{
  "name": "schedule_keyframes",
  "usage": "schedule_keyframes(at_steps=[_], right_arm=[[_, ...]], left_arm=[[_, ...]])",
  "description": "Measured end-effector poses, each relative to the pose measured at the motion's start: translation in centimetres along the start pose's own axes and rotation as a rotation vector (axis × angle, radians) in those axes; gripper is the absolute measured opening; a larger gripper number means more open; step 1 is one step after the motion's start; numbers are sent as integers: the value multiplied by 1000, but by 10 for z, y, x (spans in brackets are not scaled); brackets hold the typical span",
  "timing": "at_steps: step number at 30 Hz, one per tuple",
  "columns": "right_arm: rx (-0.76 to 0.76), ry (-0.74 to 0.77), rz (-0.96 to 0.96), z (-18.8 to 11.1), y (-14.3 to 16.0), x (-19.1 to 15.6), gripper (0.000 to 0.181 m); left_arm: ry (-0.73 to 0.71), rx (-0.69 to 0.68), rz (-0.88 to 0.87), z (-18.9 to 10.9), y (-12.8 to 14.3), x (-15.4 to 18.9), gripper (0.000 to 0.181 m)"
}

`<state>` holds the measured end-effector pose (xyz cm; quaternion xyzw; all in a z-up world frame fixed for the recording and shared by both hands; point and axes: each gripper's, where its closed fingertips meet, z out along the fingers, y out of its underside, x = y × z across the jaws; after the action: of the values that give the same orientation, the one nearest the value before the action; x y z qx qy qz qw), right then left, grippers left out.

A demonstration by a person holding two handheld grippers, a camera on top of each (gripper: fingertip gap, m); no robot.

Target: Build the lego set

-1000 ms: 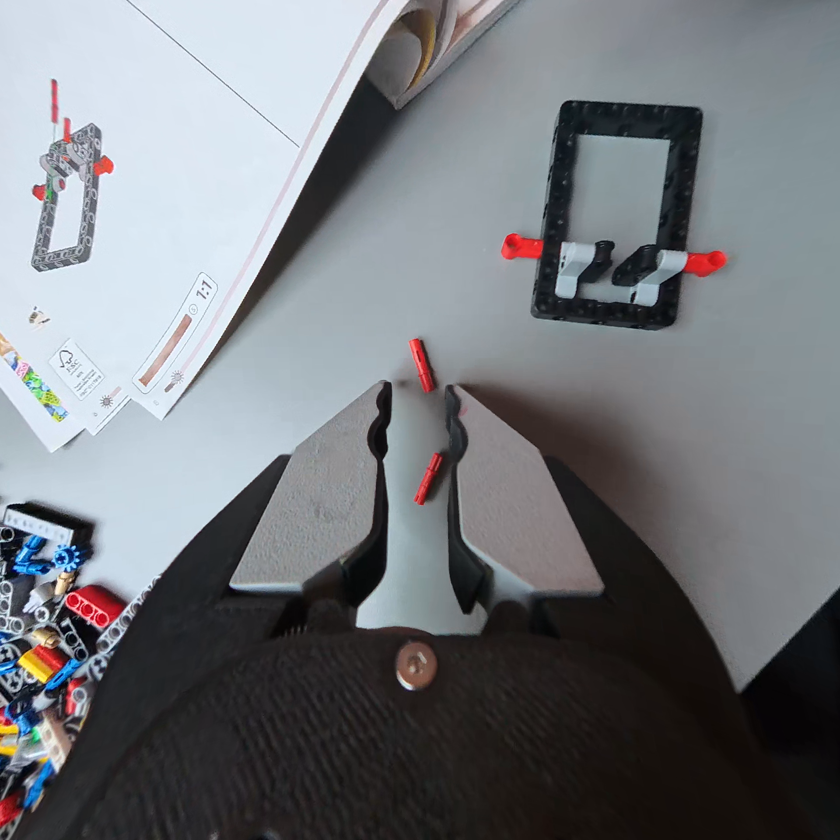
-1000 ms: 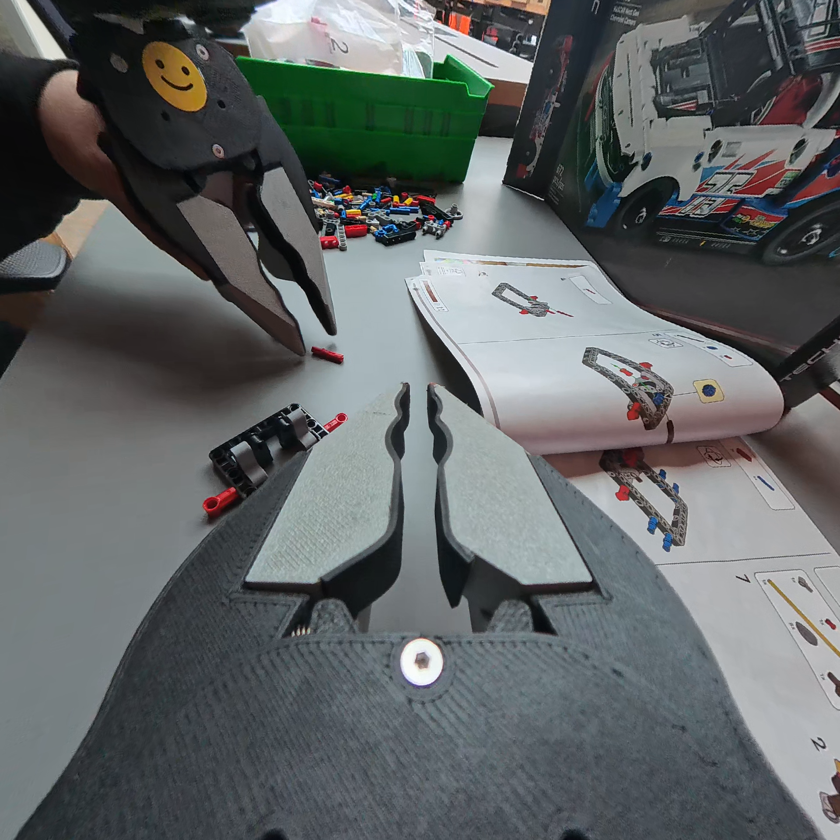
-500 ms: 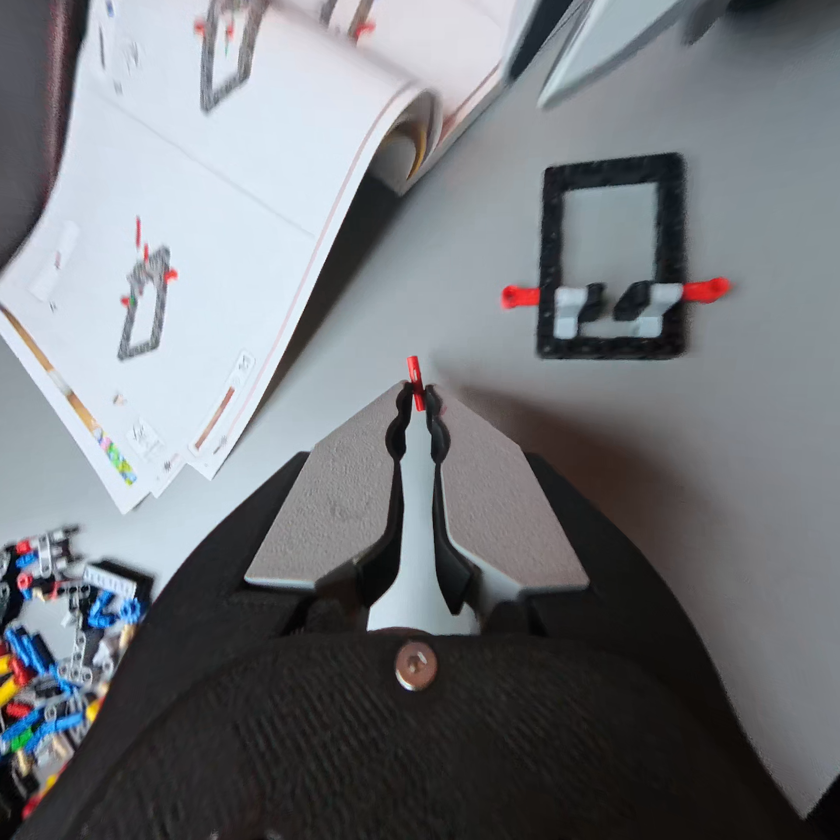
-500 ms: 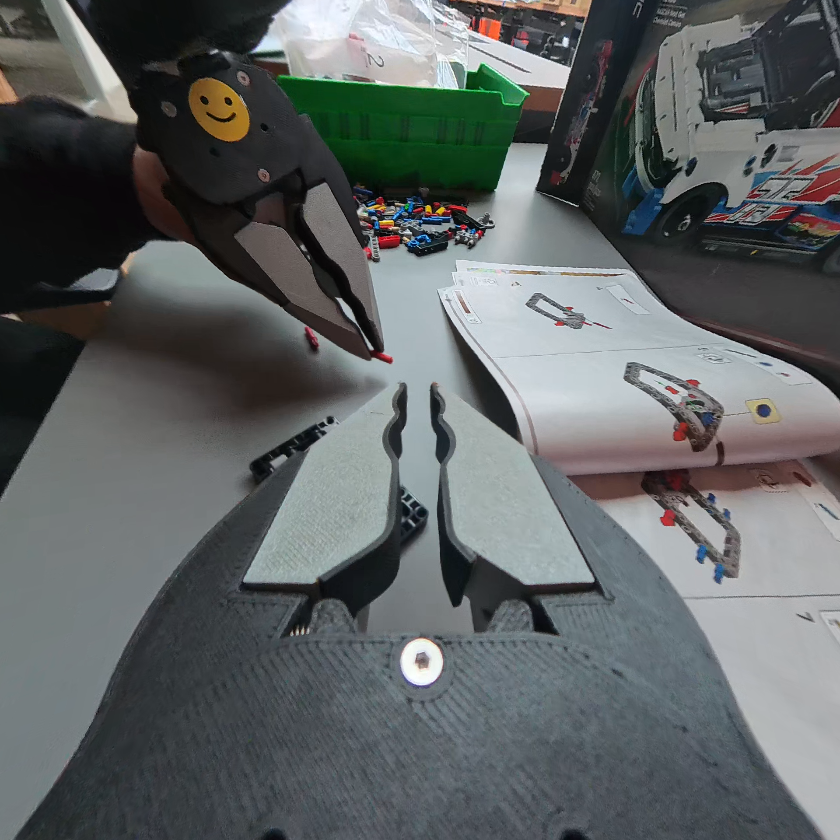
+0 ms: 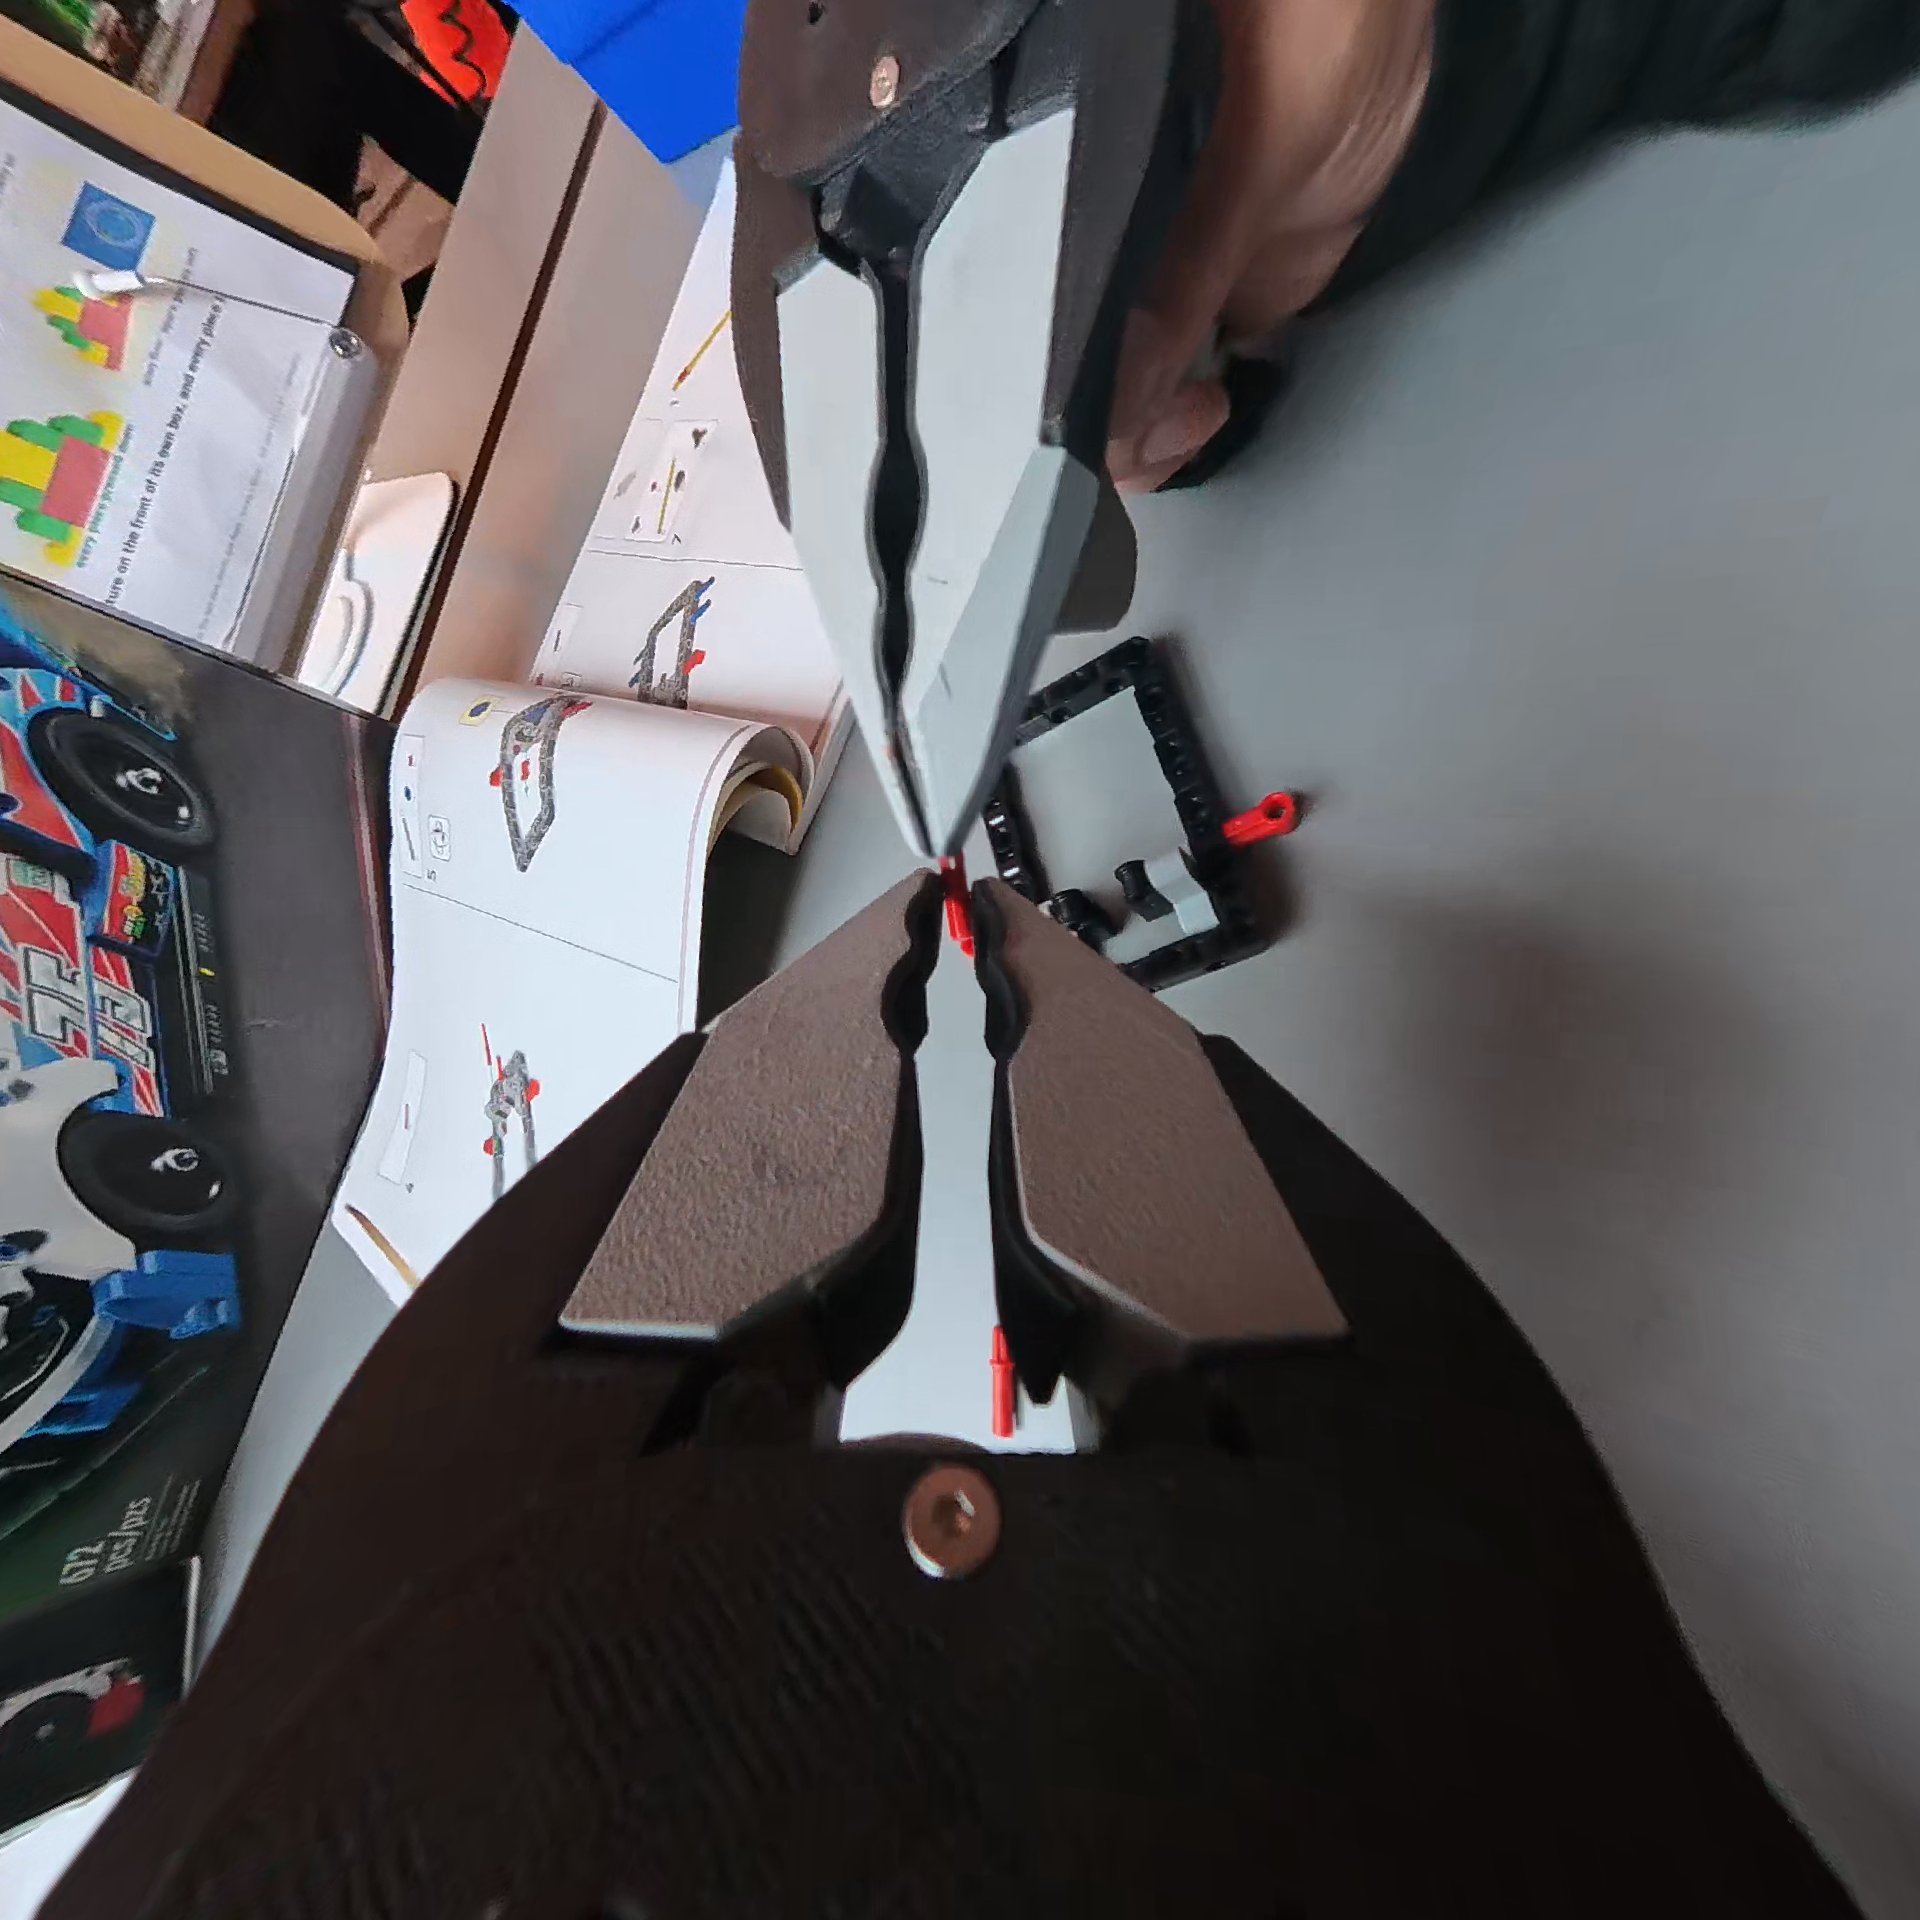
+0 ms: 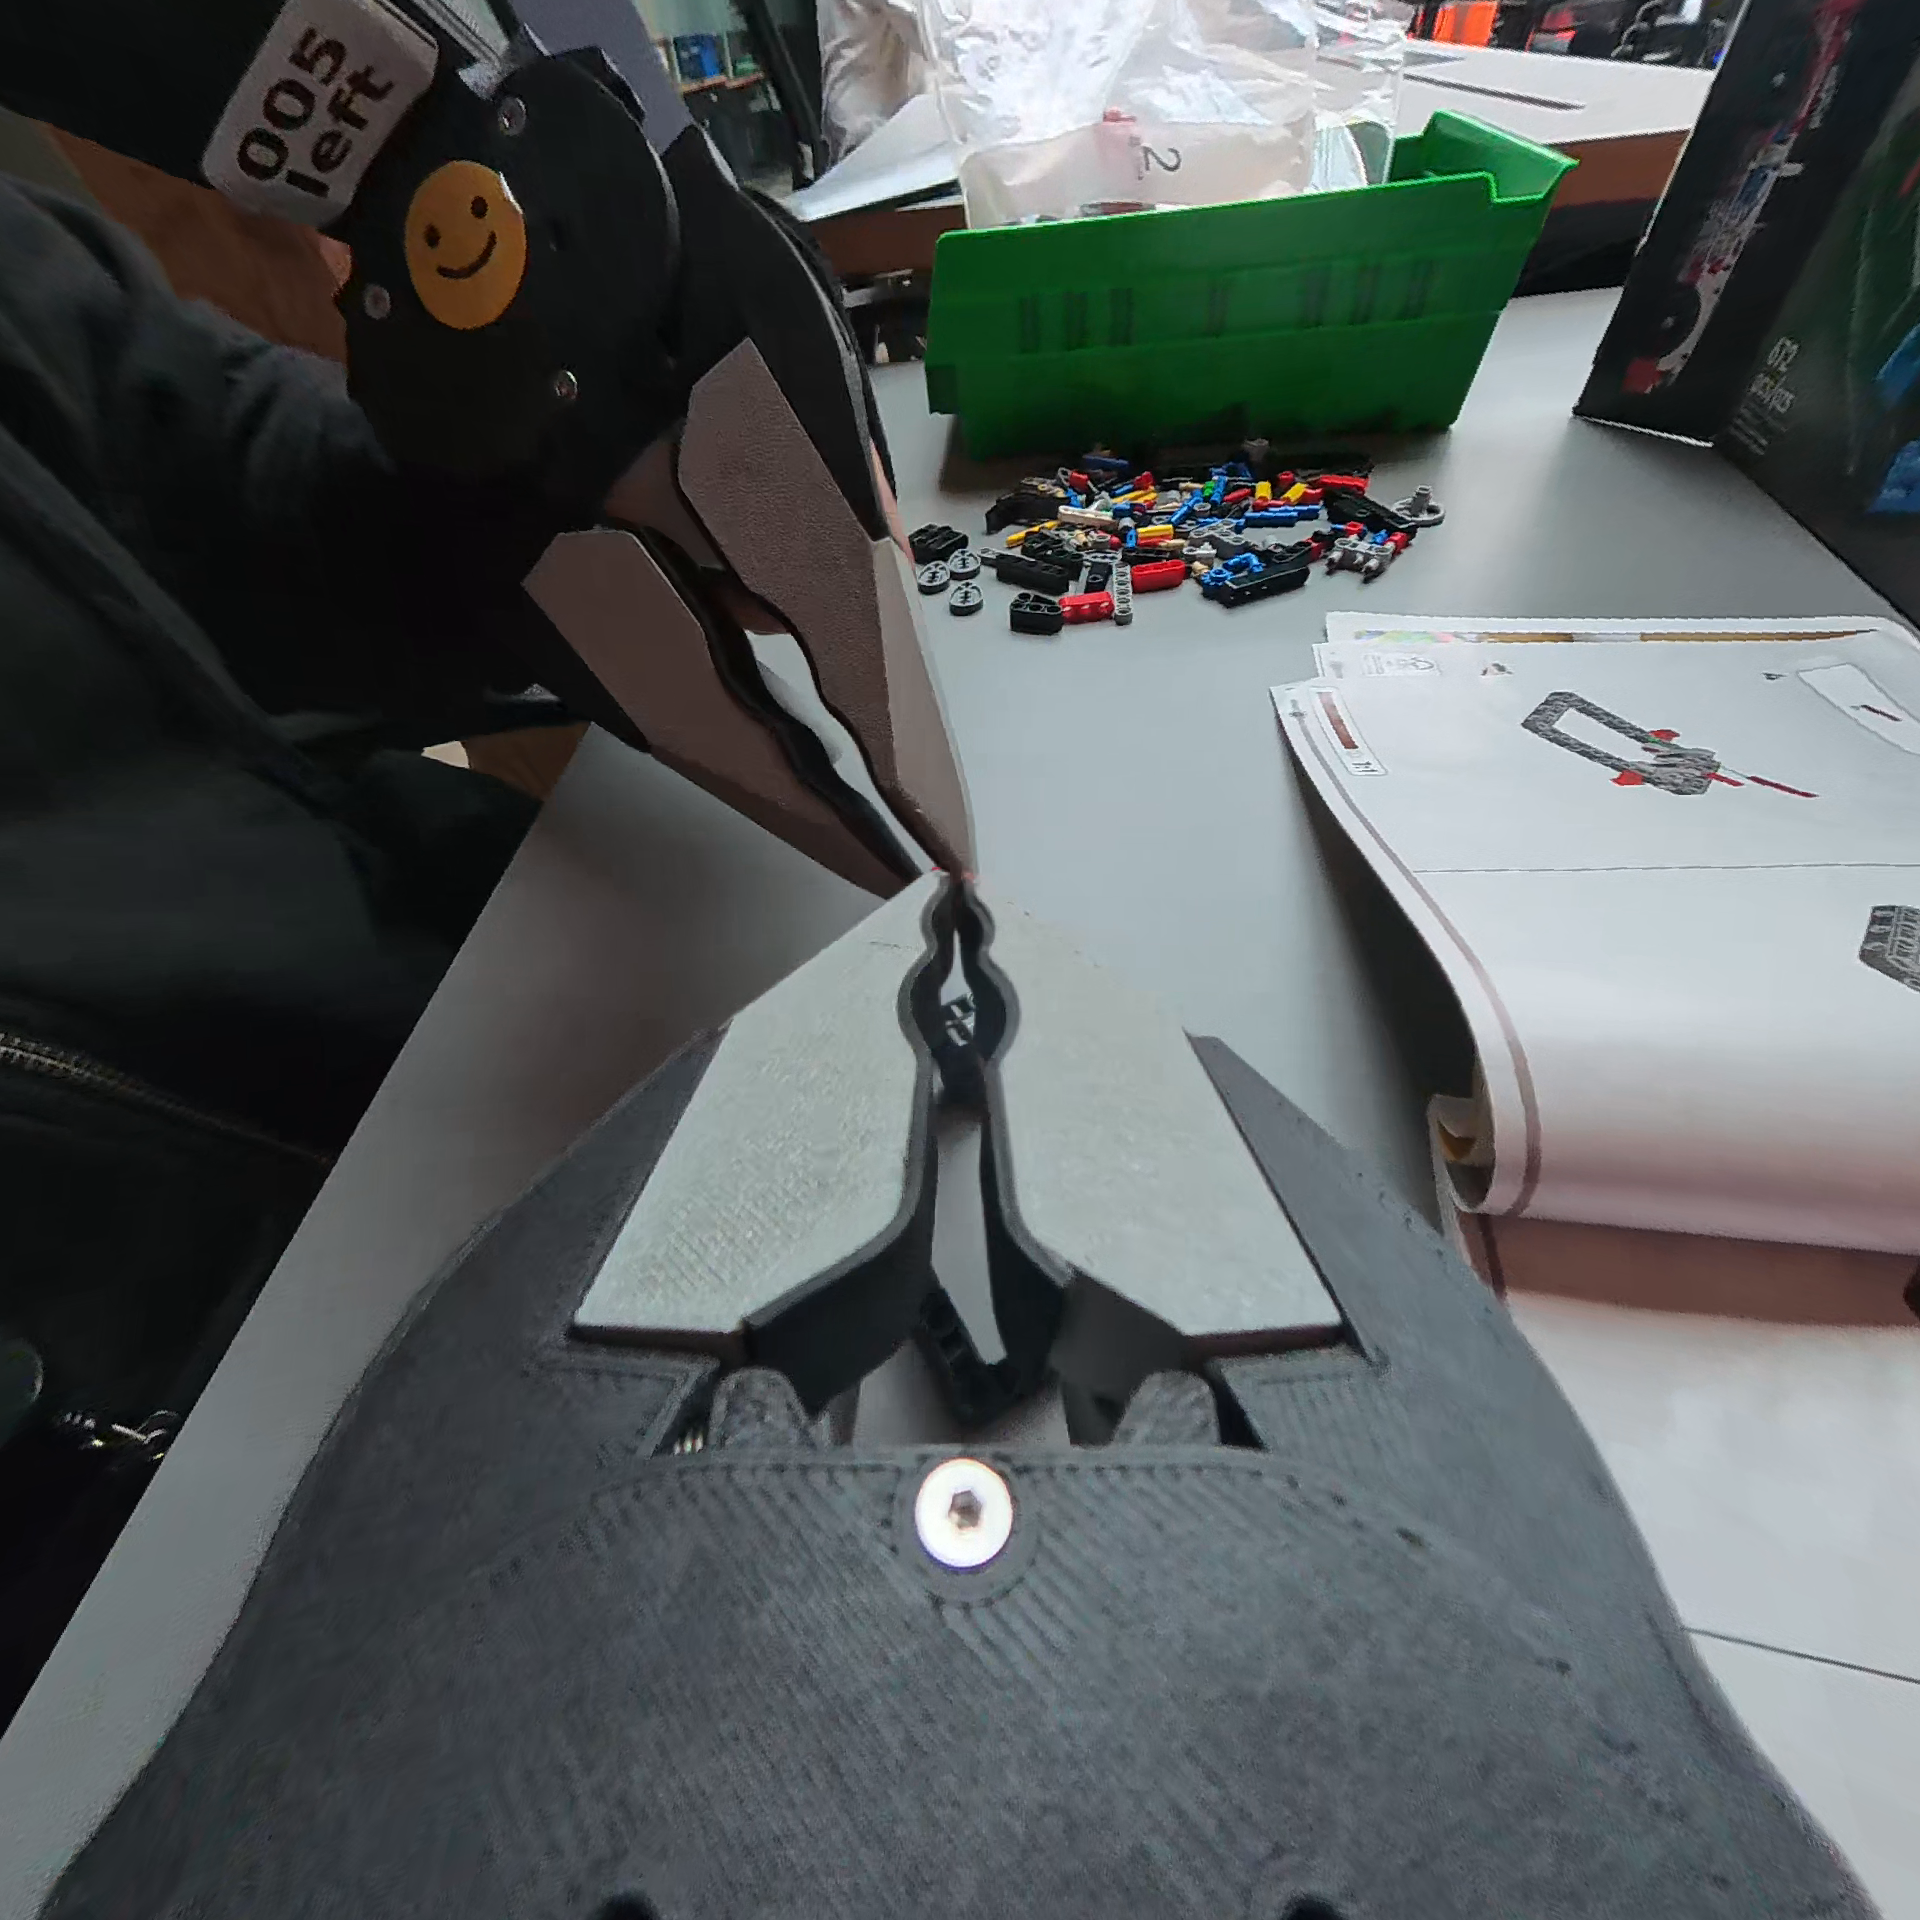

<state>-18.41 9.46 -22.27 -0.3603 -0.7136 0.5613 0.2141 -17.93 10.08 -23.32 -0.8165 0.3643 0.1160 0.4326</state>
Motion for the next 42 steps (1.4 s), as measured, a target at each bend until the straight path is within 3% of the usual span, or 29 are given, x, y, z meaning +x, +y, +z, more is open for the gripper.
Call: schedule_keyframes(at_steps=[19,24,29,33,36,42], right_arm=[[-53,24,-88,0,9,0,10],[-62,-5,-115,1,10,-7,1],[-84,61,-116,-16,13,8,9],[-176,157,-121,-29,30,28,17],[-226,143,-44,-27,43,31,21],[-283,178,-14,-33,54,35,18]], left_arm=[[41,21,71,-4,-2,8,4],[98,65,17,-7,-2,10,3],[62,46,-22,-5,10,0,4],[51,32,-101,-1,23,-7,4],[43,24,-134,3,31,-8,4],[47,48,-146,3,40,-3,4]])
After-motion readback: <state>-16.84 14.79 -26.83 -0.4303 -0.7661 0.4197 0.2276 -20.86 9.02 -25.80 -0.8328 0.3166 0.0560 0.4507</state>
